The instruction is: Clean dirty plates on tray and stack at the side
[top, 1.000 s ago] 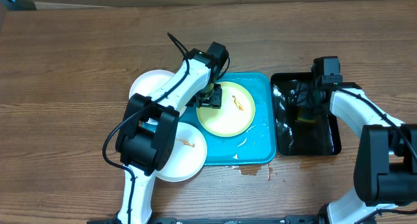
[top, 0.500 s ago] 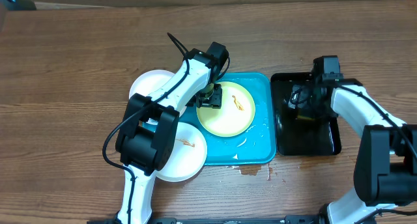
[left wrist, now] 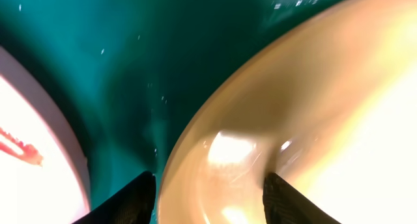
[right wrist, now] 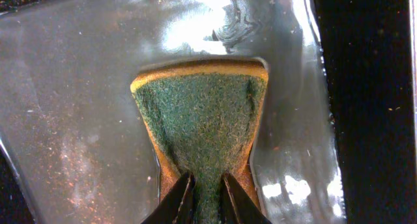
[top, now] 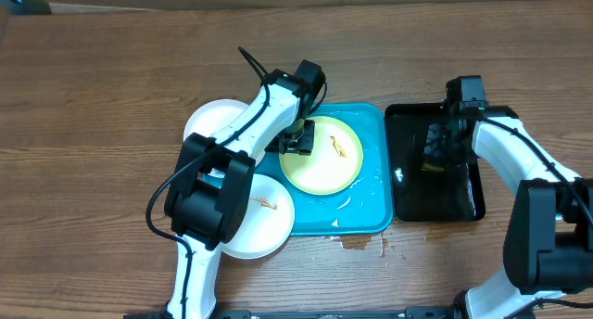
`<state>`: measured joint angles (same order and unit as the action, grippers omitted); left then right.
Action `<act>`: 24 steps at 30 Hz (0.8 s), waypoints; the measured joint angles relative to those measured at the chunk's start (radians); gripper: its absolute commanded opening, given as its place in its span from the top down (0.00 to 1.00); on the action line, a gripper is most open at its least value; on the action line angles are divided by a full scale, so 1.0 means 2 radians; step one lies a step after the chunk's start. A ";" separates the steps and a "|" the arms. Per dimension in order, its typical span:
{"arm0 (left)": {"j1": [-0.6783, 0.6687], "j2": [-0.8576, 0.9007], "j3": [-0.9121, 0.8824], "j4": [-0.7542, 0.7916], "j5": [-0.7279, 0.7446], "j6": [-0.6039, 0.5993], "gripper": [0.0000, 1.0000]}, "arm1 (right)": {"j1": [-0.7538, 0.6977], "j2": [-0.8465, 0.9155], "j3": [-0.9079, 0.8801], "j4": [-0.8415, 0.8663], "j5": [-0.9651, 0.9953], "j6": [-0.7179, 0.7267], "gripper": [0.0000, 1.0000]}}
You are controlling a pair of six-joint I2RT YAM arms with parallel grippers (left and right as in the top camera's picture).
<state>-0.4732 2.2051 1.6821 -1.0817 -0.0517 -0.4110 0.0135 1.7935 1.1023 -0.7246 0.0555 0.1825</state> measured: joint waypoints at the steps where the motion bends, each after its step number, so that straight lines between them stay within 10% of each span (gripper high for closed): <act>1: 0.000 0.000 0.000 -0.006 0.000 0.000 0.41 | 0.000 0.000 0.000 0.000 0.000 0.000 0.81; 14: 0.000 0.000 0.000 -0.035 0.017 -0.001 0.82 | 0.000 0.000 0.000 -0.002 0.000 -0.002 0.93; 24: 0.000 0.000 0.000 0.009 -0.007 0.008 0.73 | 0.000 0.000 0.002 -0.023 -0.002 0.000 0.96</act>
<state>-0.4732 2.2055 1.6821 -1.0630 -0.0654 -0.3954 0.0135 1.7935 1.1053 -0.7712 0.0517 0.1829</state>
